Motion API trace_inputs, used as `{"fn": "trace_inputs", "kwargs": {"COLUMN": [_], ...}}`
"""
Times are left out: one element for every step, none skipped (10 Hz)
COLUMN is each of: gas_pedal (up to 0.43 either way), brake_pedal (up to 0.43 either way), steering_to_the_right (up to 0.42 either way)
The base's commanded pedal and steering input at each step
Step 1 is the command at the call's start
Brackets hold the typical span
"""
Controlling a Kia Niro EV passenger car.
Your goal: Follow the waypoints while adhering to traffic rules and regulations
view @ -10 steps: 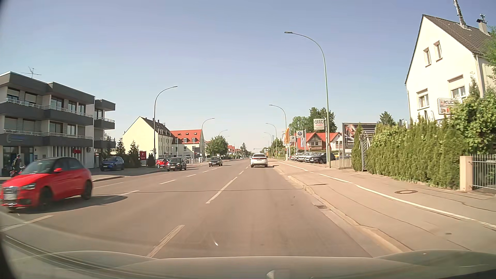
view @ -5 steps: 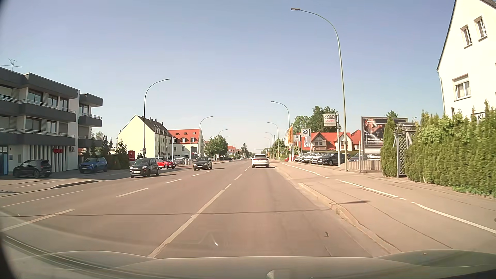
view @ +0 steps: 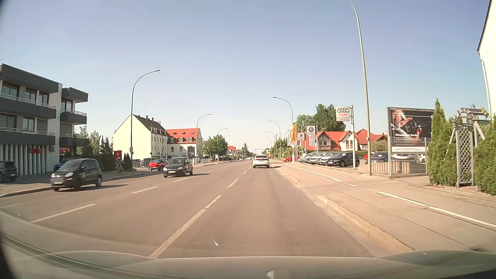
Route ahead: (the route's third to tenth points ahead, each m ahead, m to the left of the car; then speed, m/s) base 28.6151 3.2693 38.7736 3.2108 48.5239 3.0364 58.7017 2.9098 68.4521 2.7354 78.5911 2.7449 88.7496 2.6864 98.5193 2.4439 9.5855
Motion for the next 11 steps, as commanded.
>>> {"fn": "trace_inputs", "kwargs": {"gas_pedal": [0.15,0.15,0.15,0.177,0.209,0.209,0.197,0.169,0.11,0.098,0.098], "brake_pedal": [0.0,0.0,0.0,0.0,0.0,0.0,0.0,0.0,0.0,0.0,0.0], "steering_to_the_right": [-0.004,-0.003,-0.001,-0.002,-0.002,-0.001,-0.002,-0.002,-0.002,-0.002,-0.002]}}
